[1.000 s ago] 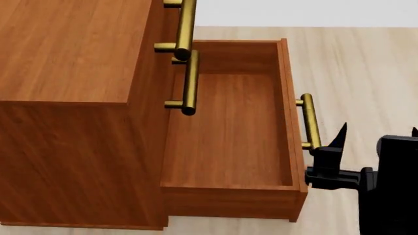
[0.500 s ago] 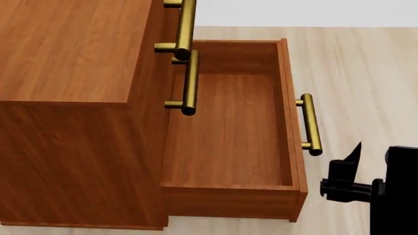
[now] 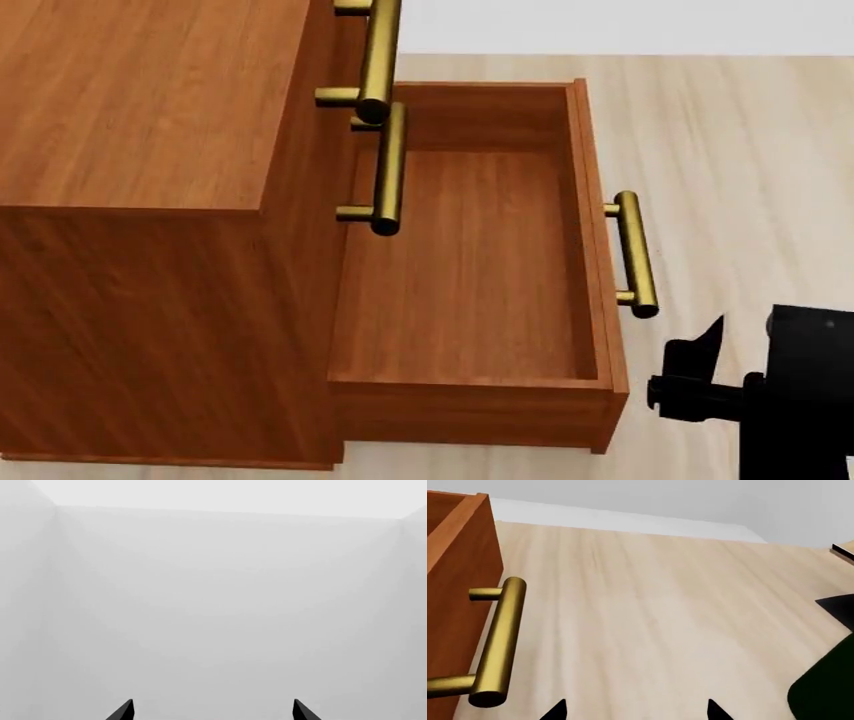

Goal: Close the bottom drawer of the cabinet and open the top drawer.

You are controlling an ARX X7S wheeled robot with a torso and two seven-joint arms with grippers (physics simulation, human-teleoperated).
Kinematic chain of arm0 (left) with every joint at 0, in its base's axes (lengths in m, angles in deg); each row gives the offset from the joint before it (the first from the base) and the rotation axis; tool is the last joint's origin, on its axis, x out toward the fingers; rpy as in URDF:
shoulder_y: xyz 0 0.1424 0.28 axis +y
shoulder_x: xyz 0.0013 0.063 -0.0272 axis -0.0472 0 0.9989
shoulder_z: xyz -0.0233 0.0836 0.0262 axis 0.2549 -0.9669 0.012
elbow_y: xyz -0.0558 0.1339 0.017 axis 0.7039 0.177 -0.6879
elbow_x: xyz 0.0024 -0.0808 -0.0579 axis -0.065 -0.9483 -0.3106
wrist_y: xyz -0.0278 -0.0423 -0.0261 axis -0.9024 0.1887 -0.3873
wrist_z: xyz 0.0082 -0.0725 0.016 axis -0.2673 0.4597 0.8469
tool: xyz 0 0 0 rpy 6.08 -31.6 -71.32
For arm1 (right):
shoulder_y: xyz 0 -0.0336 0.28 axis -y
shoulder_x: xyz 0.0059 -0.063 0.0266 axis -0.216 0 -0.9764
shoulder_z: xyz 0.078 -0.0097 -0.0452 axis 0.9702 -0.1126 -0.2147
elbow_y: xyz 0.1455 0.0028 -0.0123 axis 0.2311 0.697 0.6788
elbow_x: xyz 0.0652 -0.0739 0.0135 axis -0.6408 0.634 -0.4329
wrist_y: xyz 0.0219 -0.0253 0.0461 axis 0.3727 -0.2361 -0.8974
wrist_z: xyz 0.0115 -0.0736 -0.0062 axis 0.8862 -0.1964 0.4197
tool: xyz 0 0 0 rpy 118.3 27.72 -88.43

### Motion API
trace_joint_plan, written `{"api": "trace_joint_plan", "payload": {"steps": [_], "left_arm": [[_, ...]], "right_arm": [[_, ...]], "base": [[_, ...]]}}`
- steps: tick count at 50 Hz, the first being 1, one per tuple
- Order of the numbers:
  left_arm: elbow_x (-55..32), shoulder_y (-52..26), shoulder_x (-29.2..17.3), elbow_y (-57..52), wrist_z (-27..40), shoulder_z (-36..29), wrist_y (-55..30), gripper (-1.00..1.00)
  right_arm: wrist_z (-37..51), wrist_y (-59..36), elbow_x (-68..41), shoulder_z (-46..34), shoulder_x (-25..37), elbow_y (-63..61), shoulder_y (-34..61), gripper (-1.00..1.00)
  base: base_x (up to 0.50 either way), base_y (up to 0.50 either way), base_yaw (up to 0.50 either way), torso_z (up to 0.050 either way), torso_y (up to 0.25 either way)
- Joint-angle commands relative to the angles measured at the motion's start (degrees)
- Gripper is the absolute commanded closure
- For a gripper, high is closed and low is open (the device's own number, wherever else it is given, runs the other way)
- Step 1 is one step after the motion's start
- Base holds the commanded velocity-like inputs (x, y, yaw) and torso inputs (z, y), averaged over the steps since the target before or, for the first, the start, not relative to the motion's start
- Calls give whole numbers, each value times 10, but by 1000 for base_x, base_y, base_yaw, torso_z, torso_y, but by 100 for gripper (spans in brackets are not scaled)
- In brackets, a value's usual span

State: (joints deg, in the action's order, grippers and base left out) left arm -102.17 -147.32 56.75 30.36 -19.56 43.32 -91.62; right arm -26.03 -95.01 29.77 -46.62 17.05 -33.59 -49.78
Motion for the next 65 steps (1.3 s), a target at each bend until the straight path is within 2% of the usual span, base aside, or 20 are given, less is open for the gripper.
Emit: {"api": "trace_joint_plan", "payload": {"steps": [1,18,36,56,65], "left_arm": [[-1,-1,-2,-1,3,-3,0,-100],[-11,-6,-9,-7,8,3,-9,-100],[-20,-10,-11,-11,13,5,-14,-100],[-29,-11,-15,-13,17,10,-15,-100],[-34,-17,-16,-15,20,11,-18,-100]], "right_arm": [[-15,33,8,-15,-13,78,23,-100],[-47,65,9,-41,-37,166,69,-100],[-116,74,-10,-77,-55,181,89,-100],[-178,93,-14,-132,-109,239,142,-100],[-205,120,-7,-155,-139,304,177,-100]], "base": [[0,0,0,0,0],[0,0,0,0,0],[0,0,0,0,0],[0,0,1,0,0],[1,0,1,0,0]]}}
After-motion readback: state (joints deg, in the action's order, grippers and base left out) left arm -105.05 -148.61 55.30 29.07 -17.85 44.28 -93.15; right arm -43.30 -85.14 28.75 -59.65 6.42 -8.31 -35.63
